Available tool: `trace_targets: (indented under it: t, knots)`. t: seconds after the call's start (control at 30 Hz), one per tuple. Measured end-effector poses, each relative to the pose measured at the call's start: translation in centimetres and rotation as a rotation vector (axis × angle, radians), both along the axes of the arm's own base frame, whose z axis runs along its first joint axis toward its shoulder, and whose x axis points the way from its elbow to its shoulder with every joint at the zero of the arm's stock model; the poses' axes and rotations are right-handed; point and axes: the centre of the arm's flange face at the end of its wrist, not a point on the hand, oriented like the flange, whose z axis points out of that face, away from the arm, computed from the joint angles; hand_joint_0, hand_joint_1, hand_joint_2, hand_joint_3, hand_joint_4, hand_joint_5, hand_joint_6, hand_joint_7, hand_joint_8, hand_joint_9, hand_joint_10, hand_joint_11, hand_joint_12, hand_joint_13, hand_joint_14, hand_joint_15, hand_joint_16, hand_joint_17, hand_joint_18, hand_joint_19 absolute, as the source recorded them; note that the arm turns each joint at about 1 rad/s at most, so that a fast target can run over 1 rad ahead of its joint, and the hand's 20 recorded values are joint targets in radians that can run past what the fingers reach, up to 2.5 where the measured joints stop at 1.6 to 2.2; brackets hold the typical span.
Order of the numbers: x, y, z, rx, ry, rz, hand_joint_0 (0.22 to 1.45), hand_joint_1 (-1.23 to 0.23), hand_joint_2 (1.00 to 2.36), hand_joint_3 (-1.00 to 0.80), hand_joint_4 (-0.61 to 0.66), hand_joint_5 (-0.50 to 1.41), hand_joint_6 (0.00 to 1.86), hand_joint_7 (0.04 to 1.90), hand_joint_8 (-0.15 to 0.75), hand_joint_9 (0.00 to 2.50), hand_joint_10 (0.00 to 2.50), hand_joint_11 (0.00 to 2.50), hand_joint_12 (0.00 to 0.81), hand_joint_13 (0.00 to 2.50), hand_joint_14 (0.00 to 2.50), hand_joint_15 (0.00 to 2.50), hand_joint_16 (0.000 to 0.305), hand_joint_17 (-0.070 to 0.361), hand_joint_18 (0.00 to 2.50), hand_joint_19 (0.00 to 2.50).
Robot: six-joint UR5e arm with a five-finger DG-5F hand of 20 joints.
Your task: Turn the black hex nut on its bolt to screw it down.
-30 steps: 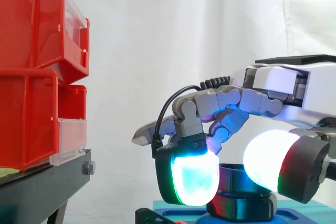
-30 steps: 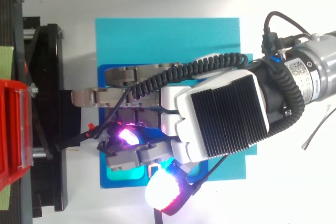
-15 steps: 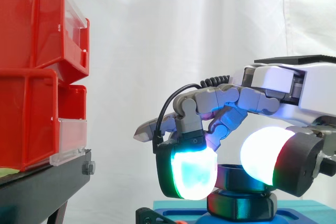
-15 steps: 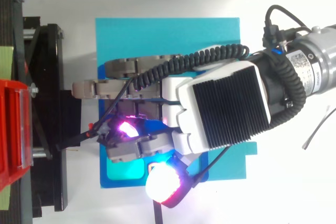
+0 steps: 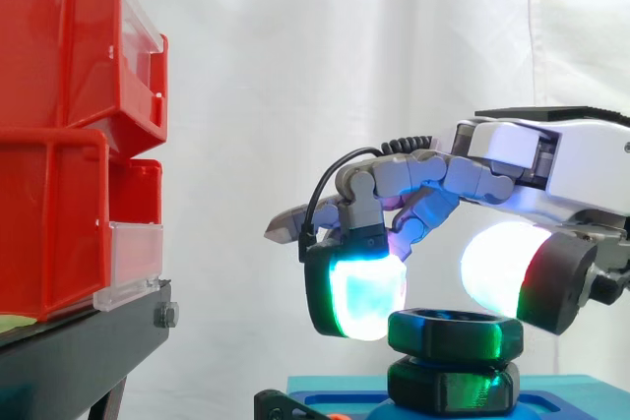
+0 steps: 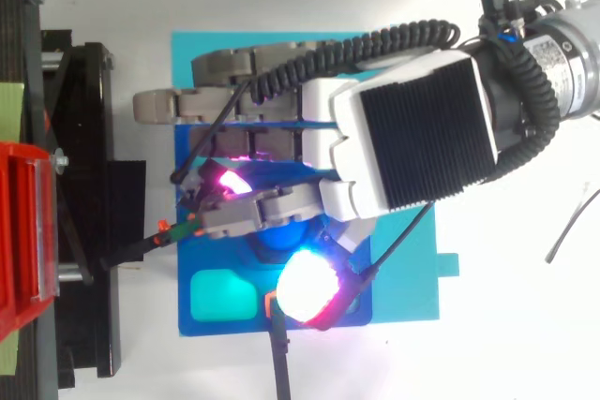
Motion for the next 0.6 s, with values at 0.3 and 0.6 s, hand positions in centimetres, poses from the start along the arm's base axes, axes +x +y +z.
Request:
trace_targets:
  t: [0.3, 0.6]
  knots:
    - [-0.2, -1.1, 0.2, -0.006, -0.012, 0.010, 0.39, -0.02, 1.00, -0.50, 0.19, -0.01, 0.50, 1.61, 0.261, 0.88, 0.00, 0.00, 0.385, 0.50, 0.00, 0.00, 0.061, 0.137, 0.59, 0.56]
    - [0.2, 0.1, 0.5, -0.005, -0.022, 0.025, 0.42, -0.04, 1.00, -0.50, 0.19, -0.02, 0.50, 1.48, 0.240, 0.87, 0.00, 0.00, 0.369, 0.49, 0.00, 0.00, 0.057, 0.129, 0.57, 0.56]
